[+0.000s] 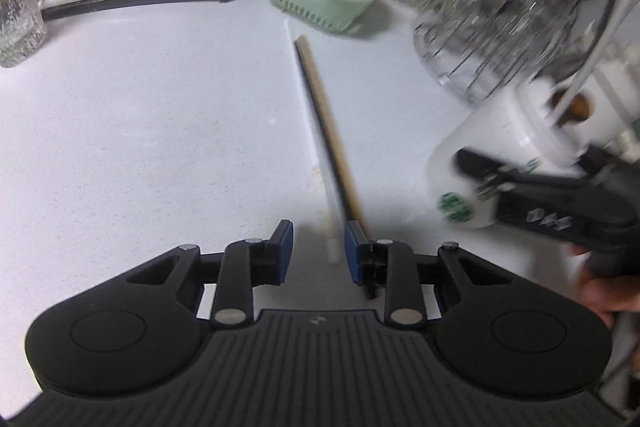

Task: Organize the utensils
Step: 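Move the left tool down to the white chopstick on the counter, then close the left tool on the white chopstick, then lift the white chopstick off the counter with the left tool, then carry the white chopstick with the left tool toward the mug, then lower the white chopstick into the mug held by the right tool, then open the left tool to release the white chopstick in the mug, then move the left tool down to the black chopstick on the counter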

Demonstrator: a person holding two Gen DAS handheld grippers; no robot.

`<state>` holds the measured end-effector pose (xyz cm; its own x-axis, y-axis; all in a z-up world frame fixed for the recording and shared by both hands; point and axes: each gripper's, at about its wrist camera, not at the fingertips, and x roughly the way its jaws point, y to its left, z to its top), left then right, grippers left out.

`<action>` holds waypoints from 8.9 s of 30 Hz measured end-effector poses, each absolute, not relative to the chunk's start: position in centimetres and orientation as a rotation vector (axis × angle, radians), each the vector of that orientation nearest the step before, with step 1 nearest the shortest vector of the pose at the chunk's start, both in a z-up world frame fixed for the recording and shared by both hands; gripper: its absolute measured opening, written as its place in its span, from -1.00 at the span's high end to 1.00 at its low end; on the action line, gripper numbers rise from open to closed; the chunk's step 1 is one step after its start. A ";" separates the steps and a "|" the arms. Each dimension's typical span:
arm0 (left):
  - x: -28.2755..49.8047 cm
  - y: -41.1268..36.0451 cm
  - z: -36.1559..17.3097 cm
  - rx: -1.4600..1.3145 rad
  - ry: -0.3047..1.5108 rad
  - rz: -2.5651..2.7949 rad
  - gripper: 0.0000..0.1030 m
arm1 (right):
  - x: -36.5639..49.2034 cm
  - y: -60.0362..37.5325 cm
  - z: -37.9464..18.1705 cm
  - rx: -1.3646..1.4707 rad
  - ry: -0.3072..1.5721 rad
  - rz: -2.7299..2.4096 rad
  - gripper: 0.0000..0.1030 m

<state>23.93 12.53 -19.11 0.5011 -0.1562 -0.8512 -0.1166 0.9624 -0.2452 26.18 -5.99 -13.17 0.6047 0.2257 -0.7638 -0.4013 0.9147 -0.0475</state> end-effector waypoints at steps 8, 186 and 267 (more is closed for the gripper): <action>24.6 11.5 -20.2 -0.268 1.064 -0.047 0.48 | 26.5 -6.0 -13.1 -0.230 0.856 0.384 -0.79; 28.9 0.6 12.8 0.121 0.704 -0.573 0.84 | 25.9 -5.6 -13.2 -0.268 0.784 0.458 -0.80; 22.7 19.6 0.8 -0.287 0.781 0.128 0.43 | 25.5 -5.2 -13.3 -0.250 0.782 0.402 -0.80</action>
<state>22.70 19.60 0.83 0.7050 0.0081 -0.7092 -0.2190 0.9536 -0.2068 25.49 -5.21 -13.27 0.6396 0.2575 -0.7243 -0.4397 0.8954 -0.0699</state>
